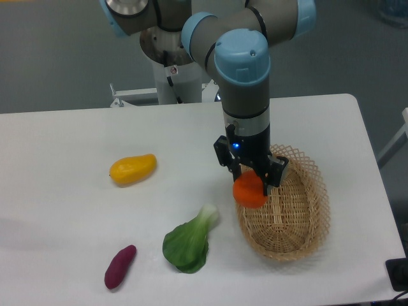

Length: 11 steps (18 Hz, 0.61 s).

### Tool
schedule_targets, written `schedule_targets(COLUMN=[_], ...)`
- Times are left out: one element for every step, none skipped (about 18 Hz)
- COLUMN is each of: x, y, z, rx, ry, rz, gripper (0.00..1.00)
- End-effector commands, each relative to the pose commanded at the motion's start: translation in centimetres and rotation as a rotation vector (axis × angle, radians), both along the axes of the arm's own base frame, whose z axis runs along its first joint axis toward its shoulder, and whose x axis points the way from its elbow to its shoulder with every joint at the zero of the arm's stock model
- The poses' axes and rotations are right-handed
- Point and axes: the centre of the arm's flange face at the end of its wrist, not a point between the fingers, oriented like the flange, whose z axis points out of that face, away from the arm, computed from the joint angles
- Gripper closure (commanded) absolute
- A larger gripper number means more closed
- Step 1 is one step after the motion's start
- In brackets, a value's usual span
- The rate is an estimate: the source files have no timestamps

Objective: Place the orange in the basket
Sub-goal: 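Hold the orange in the gripper at the basket rim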

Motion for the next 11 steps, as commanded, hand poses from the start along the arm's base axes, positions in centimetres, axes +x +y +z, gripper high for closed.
schedule_targets(x=[0.02,0.02,0.13,0.14,0.06,0.04,0.04,0.05,-0.01,-0.23,-0.22], y=[-0.01,-0.01,-0.05,-0.06,-0.11,-0.14,-0.16,-0.18,-0.28,-0.46,-0.48], z=[-0.08,-0.08,-0.45,-0.53,-0.51,-0.51,-0.53,-0.60,-0.72,-0.72,-0.80], rx=[-0.001,-0.001,-0.002,-0.003,-0.002,-0.004,-0.006,-0.008,-0.012,-0.013,-0.017], ry=[-0.001,-0.001,-0.009,-0.010,-0.009,-0.007,-0.007,-0.007,-0.010,-0.009,-0.008], rz=[0.000,0.000,-0.001,-0.001,0.000,0.001,0.002,0.002,0.002,0.004,-0.006], gripper=[0.35,0.35,0.35,0.35,0.35,0.35,0.35,0.35,0.35,0.35,0.35])
